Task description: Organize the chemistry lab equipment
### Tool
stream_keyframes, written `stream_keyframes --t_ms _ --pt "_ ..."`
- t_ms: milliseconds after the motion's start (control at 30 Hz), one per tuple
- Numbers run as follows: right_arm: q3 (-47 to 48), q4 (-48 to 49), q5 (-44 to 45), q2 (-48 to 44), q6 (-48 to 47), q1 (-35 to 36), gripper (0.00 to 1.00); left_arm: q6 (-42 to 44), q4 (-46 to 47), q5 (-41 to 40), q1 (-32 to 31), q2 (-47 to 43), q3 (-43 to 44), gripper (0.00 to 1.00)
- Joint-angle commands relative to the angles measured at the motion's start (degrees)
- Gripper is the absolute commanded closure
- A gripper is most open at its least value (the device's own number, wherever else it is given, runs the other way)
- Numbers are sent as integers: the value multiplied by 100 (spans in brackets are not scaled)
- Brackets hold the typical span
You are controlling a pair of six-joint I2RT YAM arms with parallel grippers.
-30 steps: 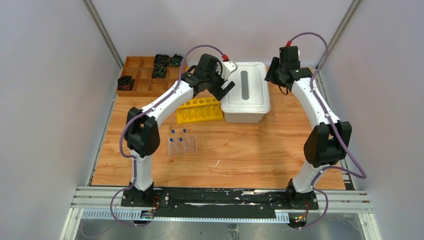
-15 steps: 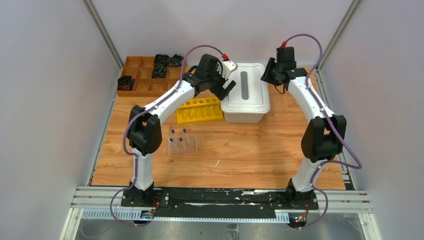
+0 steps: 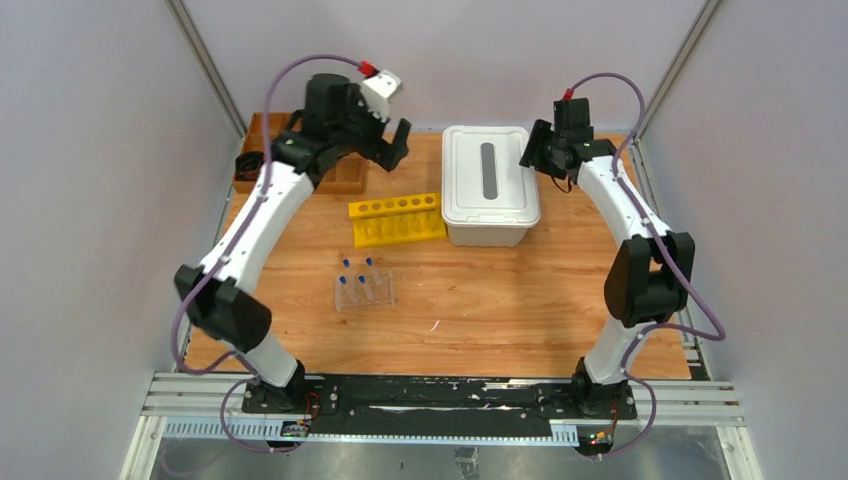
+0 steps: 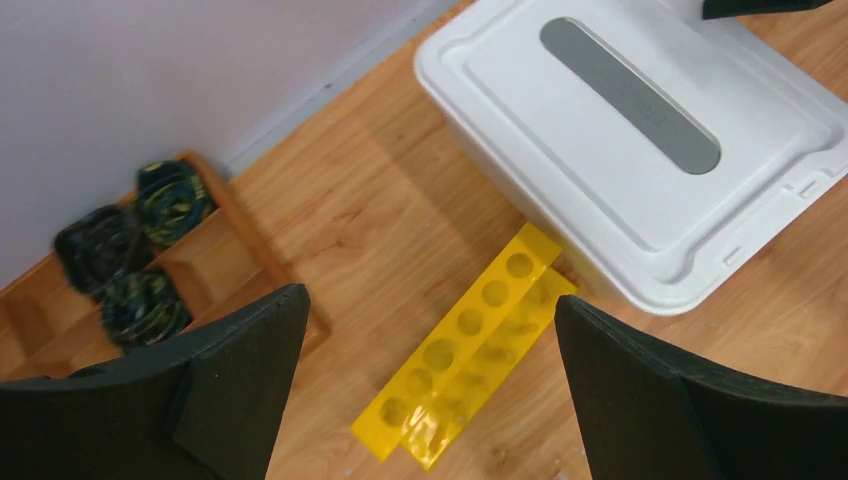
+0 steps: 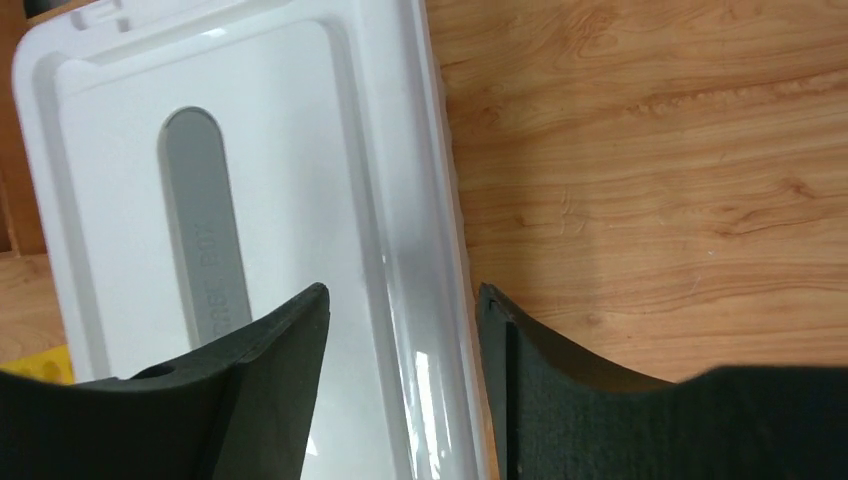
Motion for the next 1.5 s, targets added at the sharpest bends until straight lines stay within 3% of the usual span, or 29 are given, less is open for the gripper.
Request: stream_keyframes --t_ms 0,133,333,533,600,833,1000,1133,1467 --pt "-45 -141 84 -1025 -104 -45 36 -20 -413 151 617 -1071 -646 0" --pt "-866 -64 580 -2001 -260 29 29 46 -412 287 1464 -2033 -1752 0" --pt "-3204 773 1912 -3661 -400 126 23 364 119 175 2274 -3249 -3906 0" --pt "-5315 1986 3011 -4922 -1188 118 23 412 1113 180 2722 -3561 -5534 0" --pt "-5803 2374 3235 -5135 -1450 118 17 347 1524 96 2765 -3494 -5965 0" --pt "-6614 3325 3766 -4738 -1004 -43 10 -253 3854 40 2796 -3344 -7171 0" --pt "-7190 4858 3962 -4189 -1416 -99 8 -371 5142 -30 2797 -2967 -7677 0" --pt "-7632 6140 3645 -3830 -1910 -209 8 -494 6132 -63 2797 -2565 -7969 0" --pt "-7775 7493 2936 -2901 -2431 -446 9 -1046 7873 -45 2797 -1877 -8244 0"
